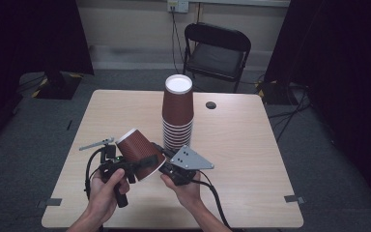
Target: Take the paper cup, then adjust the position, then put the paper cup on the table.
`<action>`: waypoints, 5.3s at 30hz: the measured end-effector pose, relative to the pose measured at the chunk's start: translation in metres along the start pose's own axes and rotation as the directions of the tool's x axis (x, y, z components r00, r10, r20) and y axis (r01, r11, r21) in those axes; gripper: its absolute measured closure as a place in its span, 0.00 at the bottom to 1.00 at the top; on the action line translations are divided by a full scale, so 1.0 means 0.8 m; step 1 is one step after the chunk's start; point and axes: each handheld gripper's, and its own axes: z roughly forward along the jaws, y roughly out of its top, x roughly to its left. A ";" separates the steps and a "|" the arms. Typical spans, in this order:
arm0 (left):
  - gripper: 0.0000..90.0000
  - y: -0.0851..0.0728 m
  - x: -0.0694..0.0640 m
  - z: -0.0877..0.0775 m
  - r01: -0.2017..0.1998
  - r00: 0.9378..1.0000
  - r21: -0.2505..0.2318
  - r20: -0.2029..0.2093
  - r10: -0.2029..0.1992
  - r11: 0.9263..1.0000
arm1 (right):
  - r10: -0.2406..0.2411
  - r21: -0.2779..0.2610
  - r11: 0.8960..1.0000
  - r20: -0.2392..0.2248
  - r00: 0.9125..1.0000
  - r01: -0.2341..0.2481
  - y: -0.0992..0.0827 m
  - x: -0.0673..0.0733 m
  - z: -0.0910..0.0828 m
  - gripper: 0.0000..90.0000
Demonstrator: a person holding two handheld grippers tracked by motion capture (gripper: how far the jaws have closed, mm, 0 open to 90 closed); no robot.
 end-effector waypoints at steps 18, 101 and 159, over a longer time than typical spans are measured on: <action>0.05 0.019 0.006 -0.009 -0.058 0.998 -0.056 0.012 0.059 0.997 | -0.059 0.047 0.997 -0.027 0.998 0.060 0.012 0.002 -0.006 0.95; 0.21 -0.054 0.008 0.007 -0.657 0.716 0.333 -0.006 0.698 0.677 | 0.241 0.606 0.783 -0.089 0.966 -0.140 -0.048 -0.068 -0.064 0.95; 0.11 -0.103 0.014 0.043 -0.802 0.487 0.468 0.151 0.860 0.372 | 0.279 0.813 0.579 -0.130 0.952 -0.059 -0.046 -0.065 -0.038 0.96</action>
